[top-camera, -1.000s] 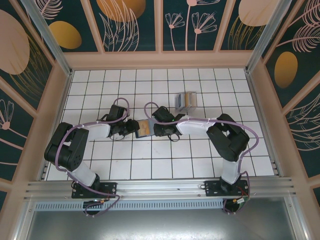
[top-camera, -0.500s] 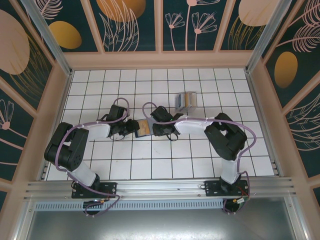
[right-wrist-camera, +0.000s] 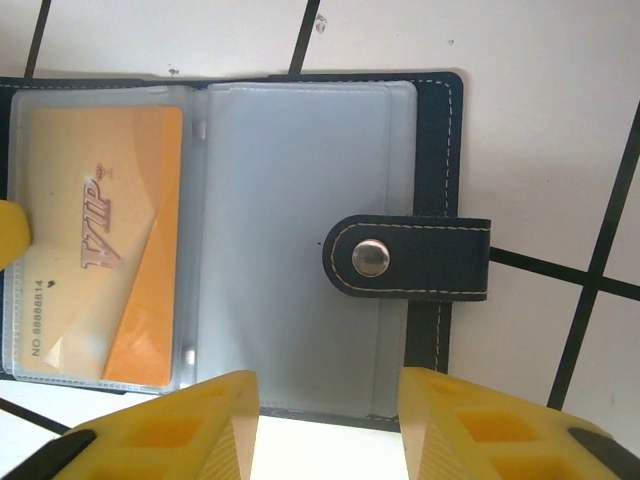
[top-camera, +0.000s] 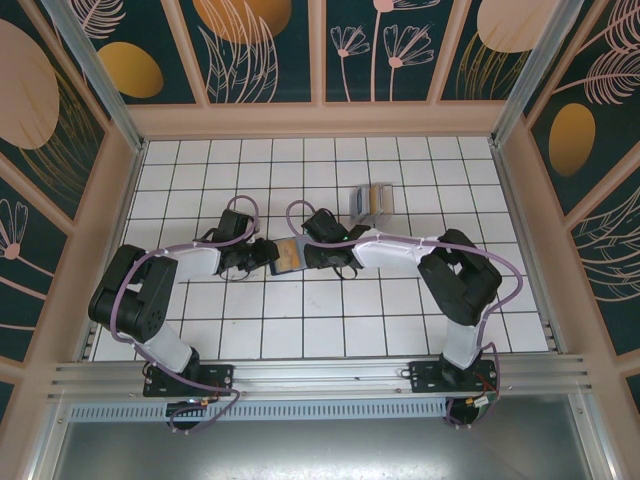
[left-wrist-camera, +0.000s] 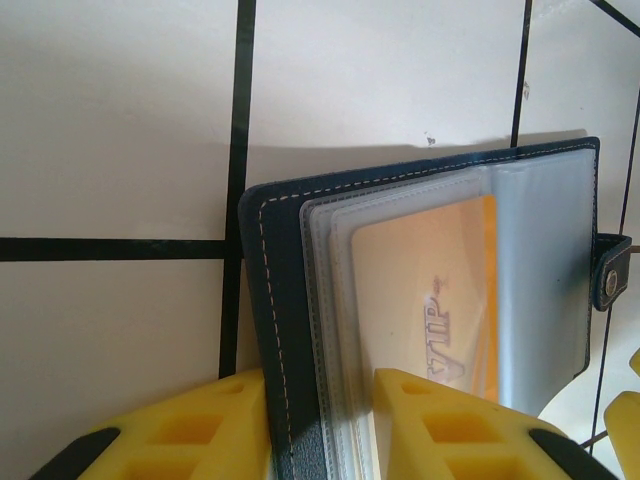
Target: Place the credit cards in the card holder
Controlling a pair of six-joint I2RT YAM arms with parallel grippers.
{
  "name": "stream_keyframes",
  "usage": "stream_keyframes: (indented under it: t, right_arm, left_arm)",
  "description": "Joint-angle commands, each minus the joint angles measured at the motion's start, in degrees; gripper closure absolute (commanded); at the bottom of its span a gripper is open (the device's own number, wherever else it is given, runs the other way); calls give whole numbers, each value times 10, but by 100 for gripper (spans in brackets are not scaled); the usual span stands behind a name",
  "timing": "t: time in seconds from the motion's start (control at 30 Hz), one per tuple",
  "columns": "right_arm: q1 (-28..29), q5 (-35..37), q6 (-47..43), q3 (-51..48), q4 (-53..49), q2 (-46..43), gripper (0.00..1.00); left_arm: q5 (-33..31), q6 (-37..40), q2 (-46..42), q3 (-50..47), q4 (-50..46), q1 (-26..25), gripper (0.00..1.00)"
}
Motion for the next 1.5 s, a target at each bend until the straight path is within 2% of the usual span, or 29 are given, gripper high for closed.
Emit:
stream_keyframes:
  t: [0.0,0.37,0.67,0.87,1.23,1.47]
  right_arm:
    - [5,-19,9,1,14,24,57]
    - [4,-46,21,-3,33,54,60]
    - [-29,-187,50,-37,131,30,60]
    - [-50,-250,68,-48,180,28,70]
    - [-58,-269,60,-56,200,-7,77]
    - [-55,-287,47,-45,206,4,73]
  left_arm:
    - [2,9,3,-9,8,-1,67]
    - [4,7,6,-12,16,-1,67]
    - [4,7,6,-13,16,-1,67]
    - [-2,9,-2,-14,11,-1,67]
    - [19,2,-20,-22,18,23,67]
    - [29,-6,-51,-22,17,49,65]
